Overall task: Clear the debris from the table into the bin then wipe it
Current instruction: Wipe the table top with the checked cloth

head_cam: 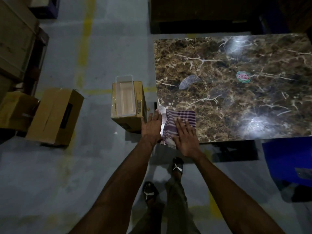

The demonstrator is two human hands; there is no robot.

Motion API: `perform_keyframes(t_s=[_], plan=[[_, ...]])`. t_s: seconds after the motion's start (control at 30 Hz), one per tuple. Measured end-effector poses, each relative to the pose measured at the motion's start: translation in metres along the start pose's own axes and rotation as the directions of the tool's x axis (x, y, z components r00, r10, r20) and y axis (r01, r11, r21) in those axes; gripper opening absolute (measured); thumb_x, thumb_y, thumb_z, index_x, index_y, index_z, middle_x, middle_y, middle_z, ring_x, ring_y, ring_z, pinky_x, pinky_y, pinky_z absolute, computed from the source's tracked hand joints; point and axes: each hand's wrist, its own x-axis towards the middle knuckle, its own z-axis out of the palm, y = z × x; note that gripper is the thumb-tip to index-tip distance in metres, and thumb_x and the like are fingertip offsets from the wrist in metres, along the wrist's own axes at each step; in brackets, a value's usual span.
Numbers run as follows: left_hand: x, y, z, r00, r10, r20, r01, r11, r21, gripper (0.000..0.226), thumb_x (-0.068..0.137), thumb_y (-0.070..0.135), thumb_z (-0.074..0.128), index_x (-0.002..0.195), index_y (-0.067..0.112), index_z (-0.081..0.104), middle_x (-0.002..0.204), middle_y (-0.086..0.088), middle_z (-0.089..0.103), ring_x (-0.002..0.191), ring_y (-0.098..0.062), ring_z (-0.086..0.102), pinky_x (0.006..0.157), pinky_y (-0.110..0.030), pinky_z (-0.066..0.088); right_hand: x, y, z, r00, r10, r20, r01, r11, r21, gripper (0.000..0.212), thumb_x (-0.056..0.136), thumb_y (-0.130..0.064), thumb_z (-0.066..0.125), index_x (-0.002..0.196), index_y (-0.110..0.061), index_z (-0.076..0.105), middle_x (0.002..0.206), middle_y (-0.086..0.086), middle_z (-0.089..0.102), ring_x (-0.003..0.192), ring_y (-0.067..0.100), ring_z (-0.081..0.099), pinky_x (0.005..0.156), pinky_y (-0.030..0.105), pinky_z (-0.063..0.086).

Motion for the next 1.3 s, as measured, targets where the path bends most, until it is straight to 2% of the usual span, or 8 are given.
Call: perform_keyframes(t_s=[0.13, 0.33, 0.53, 0.67, 0.73, 0.97, 1.13, 1.3], plan=[[0.000, 0.000, -0.001, 1.000, -0.006, -0.001, 0.006, 1.000, 0.001, 0.141, 0.062, 0.037, 0.098, 0.165, 0.015, 0.003, 0.174, -0.002, 0.001, 0.159, -0.031, 0.009, 0.121, -0.067, 0.015, 0.030, -0.026, 0.001, 0.990, 0.129, -0.049, -0.129, 0.992, 0.015, 0.072, 0.105, -0.053, 0.026, 0.166, -0.016, 0.014, 0.173, 0.004, 0.012, 0.159, 0.033, 0.009, 0.126, 0.052, 0.015], [-0.004, -0.002, -0.004, 1.000, 0.005, -0.024, -0.006, 0.999, -0.034, 0.120, 0.078, 0.039, 0.087, 0.165, 0.021, 0.006, 0.174, 0.000, 0.002, 0.157, -0.032, 0.017, 0.120, -0.070, 0.018, -0.014, -0.008, 0.006, 0.996, -0.089, 0.017, 0.089, 0.996, -0.009, 0.067, 0.108, -0.054, 0.022, 0.166, -0.027, 0.003, 0.174, -0.005, 0.000, 0.160, 0.023, -0.007, 0.126, 0.047, 0.010], [-0.003, -0.002, -0.006, 0.999, -0.004, 0.035, 0.005, 1.000, -0.006, 0.144, 0.061, 0.044, 0.097, 0.165, 0.019, 0.001, 0.174, 0.001, -0.001, 0.156, -0.033, 0.018, 0.118, -0.073, 0.017, 0.016, -0.020, 0.003, 0.989, 0.144, -0.040, -0.144, 0.990, 0.003, 0.070, 0.107, -0.052, 0.027, 0.166, -0.020, 0.009, 0.174, 0.002, 0.006, 0.160, 0.030, 0.001, 0.126, 0.051, 0.007], [-0.004, -0.002, -0.003, 1.000, -0.013, -0.018, 0.011, 0.995, -0.098, 0.109, 0.085, 0.053, 0.077, 0.165, 0.030, 0.006, 0.174, 0.007, -0.003, 0.155, -0.035, 0.021, 0.113, -0.079, 0.018, -0.011, -0.028, 0.011, 1.000, -0.023, 0.012, 0.024, 0.999, -0.049, 0.066, 0.108, -0.049, 0.024, 0.166, -0.023, 0.006, 0.174, 0.000, 0.003, 0.160, 0.030, -0.001, 0.126, 0.049, 0.010], [-0.005, 0.001, -0.006, 0.999, -0.026, 0.021, 0.027, 0.998, -0.059, 0.120, 0.081, 0.048, 0.085, 0.165, 0.026, 0.003, 0.174, 0.007, -0.007, 0.155, -0.035, 0.020, 0.113, -0.080, 0.019, -0.029, -0.011, 0.006, 0.996, -0.072, 0.046, 0.073, 0.997, -0.018, 0.065, 0.110, -0.050, 0.023, 0.166, -0.030, -0.003, 0.174, -0.005, -0.006, 0.160, 0.024, -0.011, 0.127, 0.047, 0.003], [-0.007, 0.000, -0.008, 0.998, -0.034, 0.057, 0.035, 0.999, -0.019, 0.129, 0.074, 0.041, 0.091, 0.165, 0.023, 0.001, 0.173, 0.005, -0.007, 0.154, -0.038, 0.022, 0.112, -0.080, 0.021, -0.003, -0.031, 0.007, 0.987, 0.159, -0.022, -0.159, 0.987, -0.012, 0.067, 0.107, -0.049, 0.029, 0.166, -0.024, 0.010, 0.174, 0.002, 0.006, 0.160, 0.032, 0.000, 0.126, 0.051, 0.006], [-0.006, 0.001, -0.009, 0.999, -0.030, 0.038, 0.032, 0.999, -0.038, 0.125, 0.079, 0.049, 0.086, 0.165, 0.025, 0.000, 0.173, 0.006, -0.010, 0.153, -0.038, 0.023, 0.114, -0.078, 0.021, -0.033, -0.015, -0.001, 0.995, -0.042, 0.095, 0.043, 0.999, -0.005, 0.065, 0.106, -0.052, 0.015, 0.166, -0.031, 0.005, 0.174, -0.004, -0.003, 0.160, 0.025, -0.009, 0.128, 0.051, 0.007], [-0.009, -0.001, -0.011, 0.998, -0.006, 0.065, 0.006, 1.000, -0.001, 0.146, 0.060, 0.049, 0.097, 0.165, 0.020, -0.001, 0.173, 0.005, -0.008, 0.152, -0.039, 0.027, 0.114, -0.075, 0.024, 0.003, -0.009, -0.007, 0.982, 0.186, 0.016, -0.187, 0.981, 0.048, 0.069, 0.102, -0.055, 0.014, 0.166, -0.032, 0.009, 0.174, -0.001, 0.002, 0.160, 0.029, 0.000, 0.126, 0.054, 0.006]])
